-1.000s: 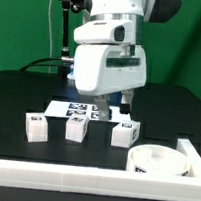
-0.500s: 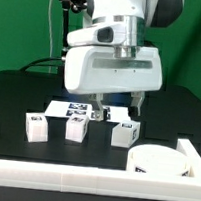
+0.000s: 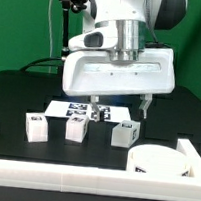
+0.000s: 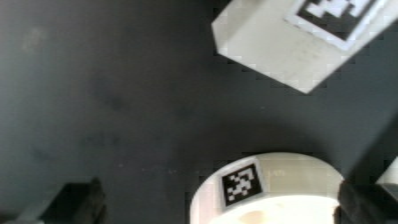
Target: Assemble stool
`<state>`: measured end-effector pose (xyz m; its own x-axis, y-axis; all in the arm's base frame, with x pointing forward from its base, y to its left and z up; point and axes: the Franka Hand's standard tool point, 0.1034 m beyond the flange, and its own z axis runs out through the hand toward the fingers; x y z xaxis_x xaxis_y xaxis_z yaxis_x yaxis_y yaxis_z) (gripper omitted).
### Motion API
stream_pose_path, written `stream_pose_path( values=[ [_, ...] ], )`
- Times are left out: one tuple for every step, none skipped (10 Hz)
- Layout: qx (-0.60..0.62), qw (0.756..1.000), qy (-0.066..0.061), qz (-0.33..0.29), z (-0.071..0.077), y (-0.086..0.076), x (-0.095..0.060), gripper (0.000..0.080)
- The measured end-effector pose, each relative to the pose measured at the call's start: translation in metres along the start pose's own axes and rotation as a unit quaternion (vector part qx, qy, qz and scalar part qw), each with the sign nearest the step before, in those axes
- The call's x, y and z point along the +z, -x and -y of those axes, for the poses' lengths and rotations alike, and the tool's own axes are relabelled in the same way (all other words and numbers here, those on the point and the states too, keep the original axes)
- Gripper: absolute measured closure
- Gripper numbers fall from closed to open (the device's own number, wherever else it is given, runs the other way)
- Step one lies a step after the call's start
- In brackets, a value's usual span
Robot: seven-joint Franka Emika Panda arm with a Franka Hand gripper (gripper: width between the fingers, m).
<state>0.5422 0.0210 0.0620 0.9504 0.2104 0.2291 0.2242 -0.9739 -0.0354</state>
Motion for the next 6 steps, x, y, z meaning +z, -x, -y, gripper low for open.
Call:
stream_pose_path(
  values=[
    [0.033,0.999,-0.001,0.000,0.0001,0.0002,0.0001,0.0151],
    [0.054,0.999,-0.002,0.000,0.0007,0.0001,0.0002,0.0151],
    [0.097,0.995,-0.004,0.000,0.0014,0.0003,0.0003,0.0151],
    [0.148,0.989,-0.005,0.000,0.0020,0.0010,0.0005,0.0151],
    [0.206,0.978,-0.006,0.001,0.0030,0.0022,0.0008,0.0151],
    [0.262,0.965,-0.009,0.003,0.0038,0.0031,0.0013,0.0151]
  ],
)
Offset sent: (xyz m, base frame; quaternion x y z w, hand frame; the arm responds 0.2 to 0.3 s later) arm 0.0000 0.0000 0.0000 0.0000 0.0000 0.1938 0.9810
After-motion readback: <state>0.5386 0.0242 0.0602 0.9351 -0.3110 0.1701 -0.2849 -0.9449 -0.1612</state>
